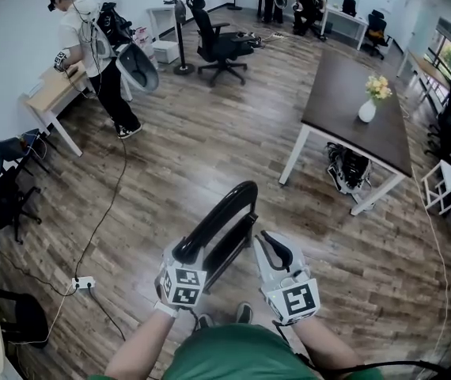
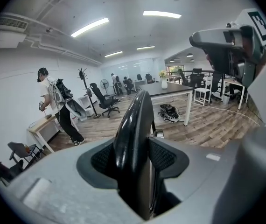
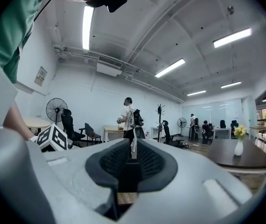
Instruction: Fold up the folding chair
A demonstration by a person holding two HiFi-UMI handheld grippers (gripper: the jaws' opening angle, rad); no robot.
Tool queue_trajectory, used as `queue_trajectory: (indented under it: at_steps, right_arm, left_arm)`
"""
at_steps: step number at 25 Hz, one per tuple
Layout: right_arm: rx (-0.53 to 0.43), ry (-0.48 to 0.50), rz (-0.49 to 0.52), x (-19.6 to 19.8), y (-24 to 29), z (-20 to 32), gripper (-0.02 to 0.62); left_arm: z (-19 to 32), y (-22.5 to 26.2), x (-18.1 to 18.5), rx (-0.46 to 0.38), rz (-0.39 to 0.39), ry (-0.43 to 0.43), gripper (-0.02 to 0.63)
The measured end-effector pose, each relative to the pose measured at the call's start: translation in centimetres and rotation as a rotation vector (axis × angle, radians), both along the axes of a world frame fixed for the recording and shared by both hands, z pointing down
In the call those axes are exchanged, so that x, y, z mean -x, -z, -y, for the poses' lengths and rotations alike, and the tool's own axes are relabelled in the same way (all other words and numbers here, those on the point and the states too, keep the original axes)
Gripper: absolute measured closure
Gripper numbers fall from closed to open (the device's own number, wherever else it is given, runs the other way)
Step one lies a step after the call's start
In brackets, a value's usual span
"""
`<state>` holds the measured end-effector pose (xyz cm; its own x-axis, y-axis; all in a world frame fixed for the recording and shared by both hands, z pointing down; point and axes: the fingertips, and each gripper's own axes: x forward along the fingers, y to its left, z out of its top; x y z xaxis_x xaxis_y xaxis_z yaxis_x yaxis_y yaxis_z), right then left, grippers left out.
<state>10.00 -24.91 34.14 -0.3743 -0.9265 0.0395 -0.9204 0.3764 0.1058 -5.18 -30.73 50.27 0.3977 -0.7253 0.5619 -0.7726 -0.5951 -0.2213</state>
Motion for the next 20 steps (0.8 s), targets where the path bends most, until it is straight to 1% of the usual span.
queue_trajectory:
  at_steps: [6, 11, 14, 20]
  right_arm:
    - [-0.003, -0.021, 0.003, 0.2, 0.6, -0.1, 0.541]
    - [-0.022, -0.059, 0.031, -0.3, 1.3, -0.6, 0.541]
    - [-0.015, -0.082, 0.041, -0.7, 1.3, -1.1, 0.559]
    - [-0.006, -0.09, 0.049, -0.6, 1.0, -1.6, 0.561]
  left_arm:
    - [0.0, 0.2, 0.0, 0.01, -0.039, -0.001, 0.399]
    - [-0.1, 0.1, -0.1, -0.001, -0.041, -0.009, 0.405]
    - [-0.2, 0.2, 0.0, 0.0, -0.05, -0.012, 0.405]
    - [-0.2, 0.3, -0.1, -0.008, -0.054, -0.022, 0.407]
